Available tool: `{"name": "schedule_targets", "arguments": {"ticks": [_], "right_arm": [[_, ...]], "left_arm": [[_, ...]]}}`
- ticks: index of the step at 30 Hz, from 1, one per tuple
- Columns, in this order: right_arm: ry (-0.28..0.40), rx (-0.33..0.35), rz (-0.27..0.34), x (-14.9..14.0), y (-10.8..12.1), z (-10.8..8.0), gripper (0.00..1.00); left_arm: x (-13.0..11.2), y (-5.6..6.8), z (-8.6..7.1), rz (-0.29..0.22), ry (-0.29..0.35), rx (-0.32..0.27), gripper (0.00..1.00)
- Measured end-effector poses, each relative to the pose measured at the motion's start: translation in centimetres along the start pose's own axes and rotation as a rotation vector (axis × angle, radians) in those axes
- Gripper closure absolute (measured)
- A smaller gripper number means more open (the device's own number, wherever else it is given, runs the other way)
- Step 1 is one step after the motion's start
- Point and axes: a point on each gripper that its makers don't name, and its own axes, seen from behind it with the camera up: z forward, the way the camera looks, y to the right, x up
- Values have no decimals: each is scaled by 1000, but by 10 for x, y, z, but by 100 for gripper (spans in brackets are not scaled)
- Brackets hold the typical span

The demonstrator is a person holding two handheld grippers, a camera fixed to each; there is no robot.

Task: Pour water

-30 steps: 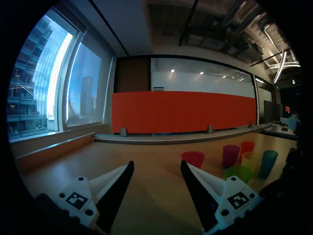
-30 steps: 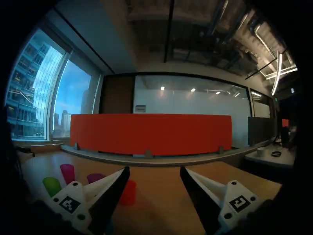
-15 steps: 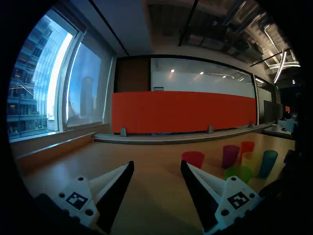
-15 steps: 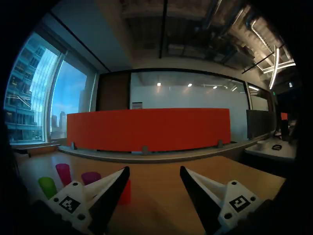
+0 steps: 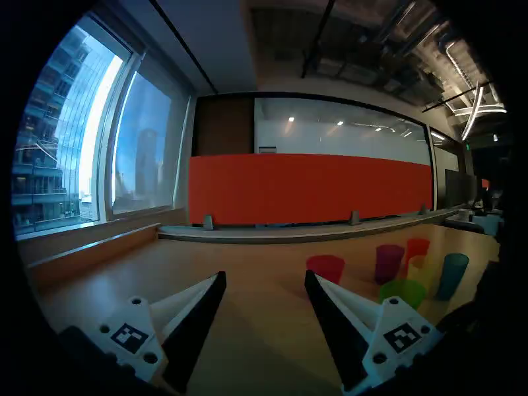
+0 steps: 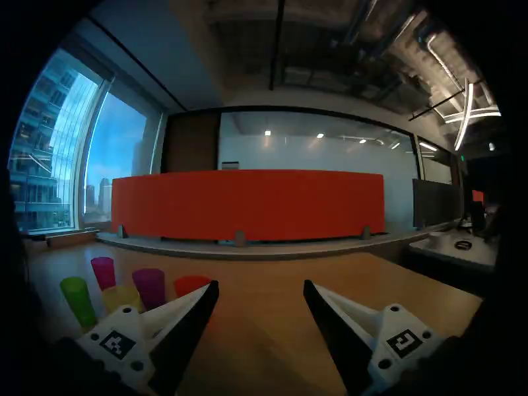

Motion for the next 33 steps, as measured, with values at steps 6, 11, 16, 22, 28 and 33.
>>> {"name": "schedule_targets", "arguments": {"ticks": [6, 11, 16, 22, 28, 33], "right_arm": [[-2, 0, 11, -3, 3, -1, 1], [-14, 0, 8, -7, 3, -3, 1], [-20, -5, -1, -8, 4, -5, 1], [-25, -6, -9, -9, 3, -5, 1], [-26, -7, -8, -8, 3, -5, 1], [-26, -5, -8, -8, 3, -5, 1]], "left_arm": [[0, 0, 0, 0, 0, 0, 12], [0, 0, 0, 0, 0, 0, 12], [0, 0, 0, 0, 0, 0, 12], [0, 0, 0, 0, 0, 0, 12], [0, 0, 0, 0, 0, 0, 12], [0, 0, 0, 0, 0, 0, 12]]}}
